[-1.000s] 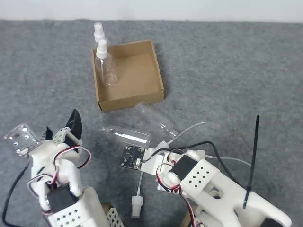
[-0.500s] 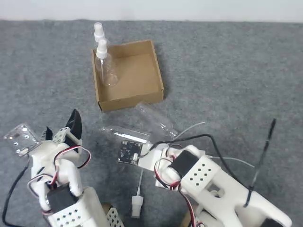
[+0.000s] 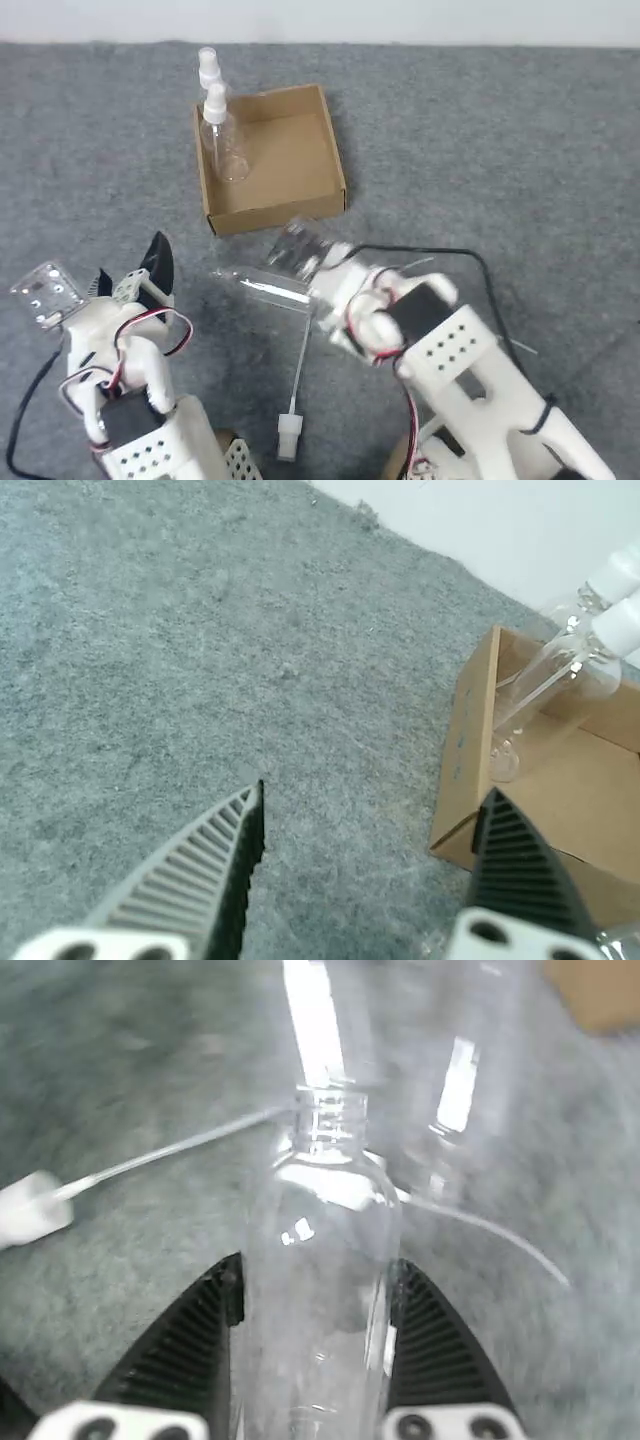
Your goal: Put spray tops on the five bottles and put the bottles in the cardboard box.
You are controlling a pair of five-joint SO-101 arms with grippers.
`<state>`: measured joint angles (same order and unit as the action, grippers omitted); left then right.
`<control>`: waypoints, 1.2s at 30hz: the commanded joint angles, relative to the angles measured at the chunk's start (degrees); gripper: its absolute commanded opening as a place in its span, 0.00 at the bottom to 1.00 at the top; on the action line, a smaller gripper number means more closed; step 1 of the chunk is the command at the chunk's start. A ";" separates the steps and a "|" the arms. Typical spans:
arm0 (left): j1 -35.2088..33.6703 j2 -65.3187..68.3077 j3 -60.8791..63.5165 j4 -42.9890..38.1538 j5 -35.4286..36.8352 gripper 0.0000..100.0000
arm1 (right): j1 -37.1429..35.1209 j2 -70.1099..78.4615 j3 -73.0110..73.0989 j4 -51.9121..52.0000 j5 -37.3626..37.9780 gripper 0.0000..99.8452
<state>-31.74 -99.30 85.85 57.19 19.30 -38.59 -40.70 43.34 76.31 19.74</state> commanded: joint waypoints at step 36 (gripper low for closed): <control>40.09 11.78 -15.78 12.31 -23.38 0.31 | 44.35 -2.42 0.79 -18.77 -18.46 0.03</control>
<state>5.45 -95.25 75.74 69.41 -3.56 3.25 -40.70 45.01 59.34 2.77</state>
